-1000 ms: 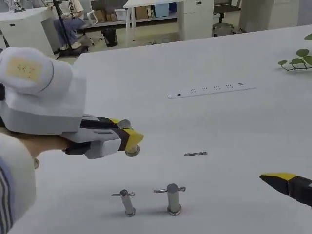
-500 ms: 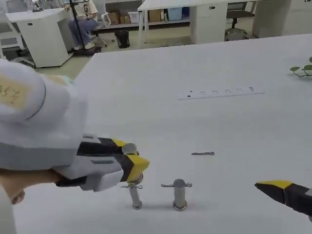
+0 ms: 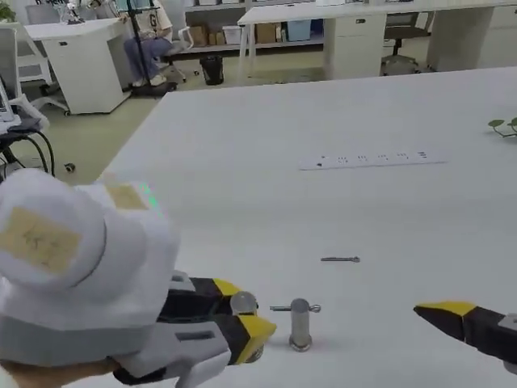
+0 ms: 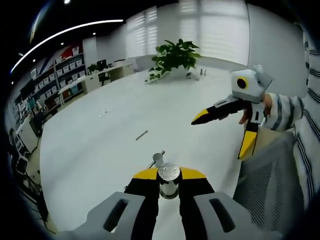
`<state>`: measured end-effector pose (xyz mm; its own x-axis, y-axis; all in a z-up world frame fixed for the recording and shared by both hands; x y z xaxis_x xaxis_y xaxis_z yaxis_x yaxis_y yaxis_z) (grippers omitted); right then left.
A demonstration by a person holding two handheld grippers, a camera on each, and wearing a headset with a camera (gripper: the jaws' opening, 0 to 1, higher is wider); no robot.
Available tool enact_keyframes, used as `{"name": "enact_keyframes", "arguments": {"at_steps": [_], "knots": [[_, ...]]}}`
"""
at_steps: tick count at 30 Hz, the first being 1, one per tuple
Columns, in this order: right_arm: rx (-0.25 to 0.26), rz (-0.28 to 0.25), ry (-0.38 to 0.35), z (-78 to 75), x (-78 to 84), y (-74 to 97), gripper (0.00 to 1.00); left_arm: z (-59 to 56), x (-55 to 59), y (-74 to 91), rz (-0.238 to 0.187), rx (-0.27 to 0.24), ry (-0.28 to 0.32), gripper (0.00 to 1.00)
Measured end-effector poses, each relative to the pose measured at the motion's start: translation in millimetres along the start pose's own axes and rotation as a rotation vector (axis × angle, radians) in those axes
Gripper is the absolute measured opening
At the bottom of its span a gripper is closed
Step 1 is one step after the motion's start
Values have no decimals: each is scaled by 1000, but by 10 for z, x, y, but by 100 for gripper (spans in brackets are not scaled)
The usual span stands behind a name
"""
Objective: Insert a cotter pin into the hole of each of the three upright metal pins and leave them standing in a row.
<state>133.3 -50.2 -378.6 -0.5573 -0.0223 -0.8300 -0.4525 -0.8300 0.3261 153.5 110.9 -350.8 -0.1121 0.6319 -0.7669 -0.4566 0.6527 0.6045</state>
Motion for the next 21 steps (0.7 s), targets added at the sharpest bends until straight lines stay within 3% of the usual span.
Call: {"name": "enact_keyframes", "arguments": {"at_steps": [3, 13, 21], "knots": [[-3, 6, -1, 6, 12, 0, 85, -75, 71, -47, 33, 20, -56, 10], [-15, 26, -9, 25, 41, 40, 84, -250, 214, -238, 53, 106, -83, 10], [6, 30, -29, -4, 63, 95, 85, -274, 200, -359, 39, 159, -100, 10]]}}
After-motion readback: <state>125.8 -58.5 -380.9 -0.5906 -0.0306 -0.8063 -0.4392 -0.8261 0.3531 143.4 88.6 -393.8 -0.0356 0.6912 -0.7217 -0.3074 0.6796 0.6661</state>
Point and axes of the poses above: the centre of the closed fingertips' face, and the gripper's own axes: y roughly backward along the fingers, z roughly to its left, x roughly out of its underside, the point moved 5 cm from there along y, roughly backward along the fingers, and after that the axes turned 14 degrees about -y, right-handed, at the moved point
